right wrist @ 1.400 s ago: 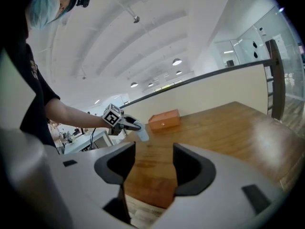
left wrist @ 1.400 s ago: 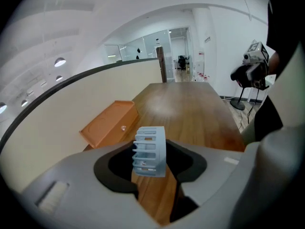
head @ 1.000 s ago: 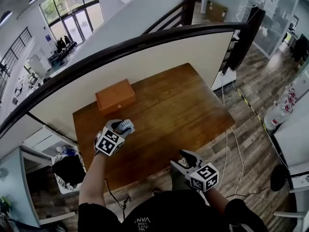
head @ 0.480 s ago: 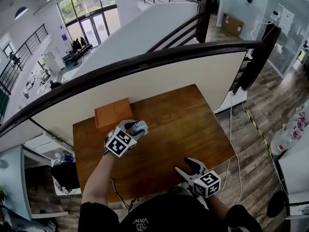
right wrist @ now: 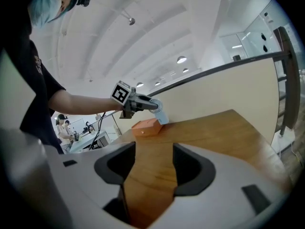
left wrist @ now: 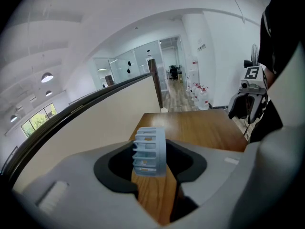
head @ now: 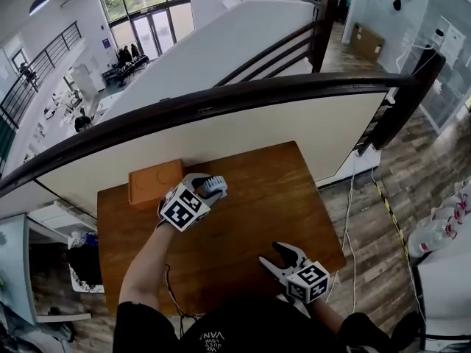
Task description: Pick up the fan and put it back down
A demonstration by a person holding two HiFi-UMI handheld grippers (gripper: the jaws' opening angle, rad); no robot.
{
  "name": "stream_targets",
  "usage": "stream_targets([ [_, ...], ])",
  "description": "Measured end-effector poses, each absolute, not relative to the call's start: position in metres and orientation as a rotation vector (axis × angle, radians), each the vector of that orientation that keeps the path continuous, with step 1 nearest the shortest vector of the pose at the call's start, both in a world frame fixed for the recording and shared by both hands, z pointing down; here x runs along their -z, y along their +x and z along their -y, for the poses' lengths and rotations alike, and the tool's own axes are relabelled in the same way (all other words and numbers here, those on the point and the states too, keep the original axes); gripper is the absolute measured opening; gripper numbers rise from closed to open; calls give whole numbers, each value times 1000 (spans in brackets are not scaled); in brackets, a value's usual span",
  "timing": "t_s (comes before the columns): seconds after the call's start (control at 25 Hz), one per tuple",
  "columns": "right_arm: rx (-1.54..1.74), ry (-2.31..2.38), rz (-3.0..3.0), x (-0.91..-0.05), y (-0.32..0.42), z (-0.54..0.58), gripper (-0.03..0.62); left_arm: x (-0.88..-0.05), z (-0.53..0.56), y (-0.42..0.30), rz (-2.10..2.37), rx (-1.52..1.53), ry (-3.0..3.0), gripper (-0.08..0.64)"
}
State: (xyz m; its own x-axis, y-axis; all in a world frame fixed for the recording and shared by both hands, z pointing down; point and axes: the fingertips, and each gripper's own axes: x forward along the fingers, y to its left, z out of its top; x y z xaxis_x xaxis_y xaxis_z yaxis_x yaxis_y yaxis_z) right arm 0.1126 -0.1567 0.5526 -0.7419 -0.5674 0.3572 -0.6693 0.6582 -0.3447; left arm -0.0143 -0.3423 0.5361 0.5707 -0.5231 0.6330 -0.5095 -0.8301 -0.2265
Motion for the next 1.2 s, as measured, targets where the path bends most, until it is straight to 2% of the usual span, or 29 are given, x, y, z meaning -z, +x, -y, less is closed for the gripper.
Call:
stream_targets([
  [0.44, -763, 949, 2643, -578, 139, 202, 216, -550, 424, 15, -941, 1141, -2754, 192],
  [1.2, -976, 1048, 2567, -622, 150, 265, 216, -626, 506, 24, -839, 1194, -2850, 192],
])
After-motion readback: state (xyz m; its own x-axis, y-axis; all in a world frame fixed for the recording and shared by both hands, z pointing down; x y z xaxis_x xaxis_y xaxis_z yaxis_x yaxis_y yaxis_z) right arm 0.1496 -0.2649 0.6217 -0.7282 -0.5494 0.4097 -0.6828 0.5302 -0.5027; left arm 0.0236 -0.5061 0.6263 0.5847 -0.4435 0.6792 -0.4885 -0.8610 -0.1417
